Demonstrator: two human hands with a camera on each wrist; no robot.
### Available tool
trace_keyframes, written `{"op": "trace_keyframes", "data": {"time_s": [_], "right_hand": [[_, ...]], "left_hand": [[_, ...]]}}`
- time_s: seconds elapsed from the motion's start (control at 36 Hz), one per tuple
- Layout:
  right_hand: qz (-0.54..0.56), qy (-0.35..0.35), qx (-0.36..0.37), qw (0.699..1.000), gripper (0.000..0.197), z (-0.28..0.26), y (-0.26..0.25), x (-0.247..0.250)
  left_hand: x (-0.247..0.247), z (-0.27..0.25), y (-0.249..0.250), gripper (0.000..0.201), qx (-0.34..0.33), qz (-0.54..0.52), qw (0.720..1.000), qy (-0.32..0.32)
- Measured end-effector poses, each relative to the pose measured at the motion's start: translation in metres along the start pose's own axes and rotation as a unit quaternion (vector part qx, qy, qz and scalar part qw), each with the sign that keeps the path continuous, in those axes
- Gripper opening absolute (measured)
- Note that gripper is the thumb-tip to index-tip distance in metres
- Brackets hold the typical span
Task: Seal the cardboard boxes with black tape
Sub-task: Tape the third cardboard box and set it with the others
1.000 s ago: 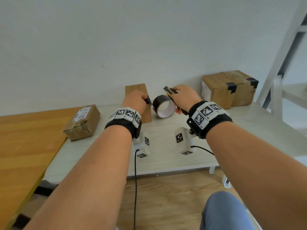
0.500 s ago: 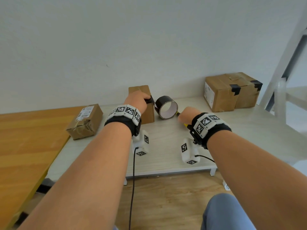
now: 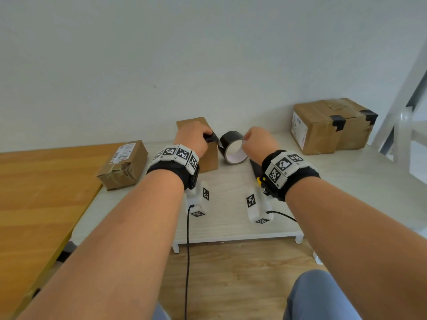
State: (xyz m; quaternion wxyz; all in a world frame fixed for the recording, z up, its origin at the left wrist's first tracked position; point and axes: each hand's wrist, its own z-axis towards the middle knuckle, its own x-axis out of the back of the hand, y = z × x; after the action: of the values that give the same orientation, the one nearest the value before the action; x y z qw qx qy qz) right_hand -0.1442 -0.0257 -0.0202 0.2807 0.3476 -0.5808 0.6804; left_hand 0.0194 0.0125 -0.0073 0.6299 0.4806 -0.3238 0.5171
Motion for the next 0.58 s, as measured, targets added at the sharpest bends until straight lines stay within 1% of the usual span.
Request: {"op": "trace_keyframes", "data": {"time_s": [0.06, 0.14, 0.22, 0.25, 0.33, 0.44, 0.53, 0.58], "right_hand": [[0.037, 0.001, 0.022, 0.999, 0.032, -0.002, -0.011, -0.002], [0.083, 0.007, 0.05, 0.995, 0.041, -0.005, -0.028, -0.008], [0.09, -0.016, 0.053, 0.994, 0.046, -0.008, -0.041, -0.019], [0.083, -0.023, 0.055, 0.995, 0.045, -0.008, -0.044, -0.022], [0.015, -0.036, 0.071, 0.997, 0.038, -0.009, -0.047, -0.028], [-0.03, -0.04, 0.074, 0.996, 0.039, -0.008, -0.045, -0.031], [-0.052, -0.046, 0.08, 0.994, 0.039, -0.005, -0.043, -0.034], [-0.064, -0.029, 0.067, 0.995, 0.042, -0.005, -0.04, -0.036]], "left_hand": [[0.003, -0.002, -0.001, 0.044, -0.001, 0.0, 1.0, -0.013], [0.008, -0.006, -0.004, 0.046, 0.005, -0.004, 1.0, -0.025], [0.011, -0.01, -0.009, 0.048, 0.012, -0.016, 0.999, -0.027], [0.012, -0.011, -0.01, 0.048, 0.012, -0.016, 0.999, -0.026], [0.013, -0.014, -0.012, 0.044, 0.011, 0.005, 0.999, -0.031], [0.011, -0.014, -0.013, 0.046, 0.014, 0.019, 0.998, -0.05], [0.008, -0.013, -0.012, 0.047, 0.015, 0.02, 0.999, -0.048], [0.007, -0.012, -0.012, 0.047, 0.018, 0.02, 0.999, -0.045]]}}
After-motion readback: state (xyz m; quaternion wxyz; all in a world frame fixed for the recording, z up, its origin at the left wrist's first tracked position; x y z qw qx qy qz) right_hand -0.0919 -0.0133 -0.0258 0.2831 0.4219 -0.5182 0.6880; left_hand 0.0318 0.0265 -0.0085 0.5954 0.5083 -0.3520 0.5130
